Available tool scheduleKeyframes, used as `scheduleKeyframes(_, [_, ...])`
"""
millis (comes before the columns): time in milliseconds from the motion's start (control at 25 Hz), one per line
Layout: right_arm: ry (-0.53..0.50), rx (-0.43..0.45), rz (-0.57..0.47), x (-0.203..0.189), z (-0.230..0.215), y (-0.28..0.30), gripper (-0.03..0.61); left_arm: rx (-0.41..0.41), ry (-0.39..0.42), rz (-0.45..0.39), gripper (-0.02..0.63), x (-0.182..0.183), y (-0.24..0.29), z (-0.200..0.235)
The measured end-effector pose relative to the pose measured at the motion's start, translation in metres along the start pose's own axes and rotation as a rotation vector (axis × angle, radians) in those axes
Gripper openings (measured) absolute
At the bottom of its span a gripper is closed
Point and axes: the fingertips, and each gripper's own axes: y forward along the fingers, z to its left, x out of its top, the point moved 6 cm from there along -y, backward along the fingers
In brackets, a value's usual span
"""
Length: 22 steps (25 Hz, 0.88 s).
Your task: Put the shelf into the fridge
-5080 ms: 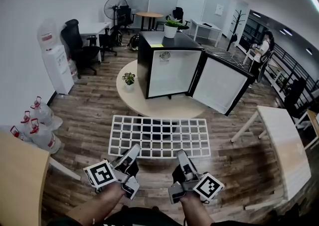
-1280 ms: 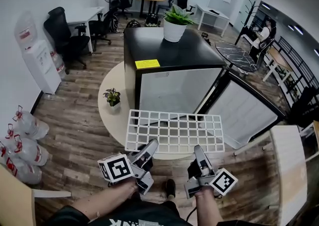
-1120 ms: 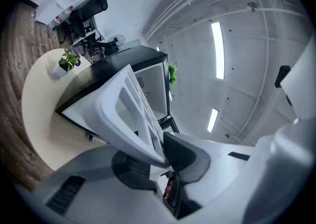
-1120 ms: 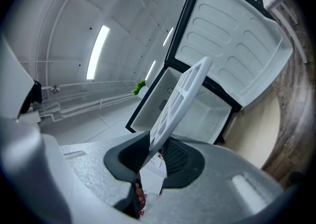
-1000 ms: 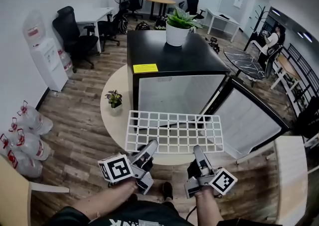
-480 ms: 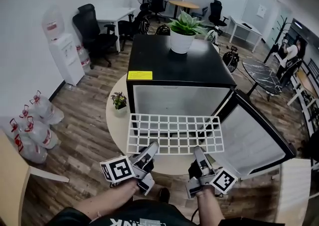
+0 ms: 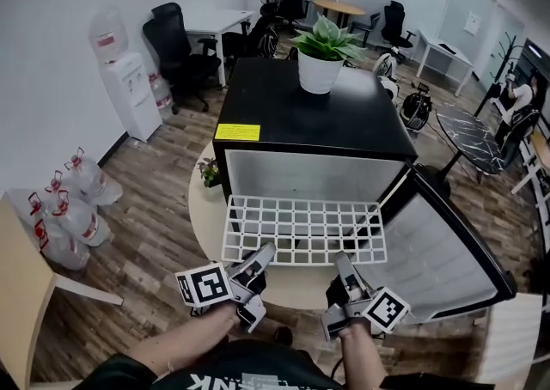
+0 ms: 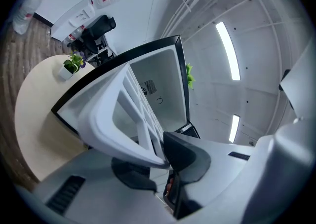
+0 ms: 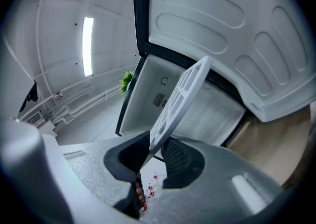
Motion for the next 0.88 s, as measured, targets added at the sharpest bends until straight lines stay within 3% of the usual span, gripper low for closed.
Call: scheduleKeyframes(880, [0.018,0.001,0.033,0.016,-0.024,0.022,0.071,0.047,-0.042,-0.005,0.057,0.004,0.027,0.023])
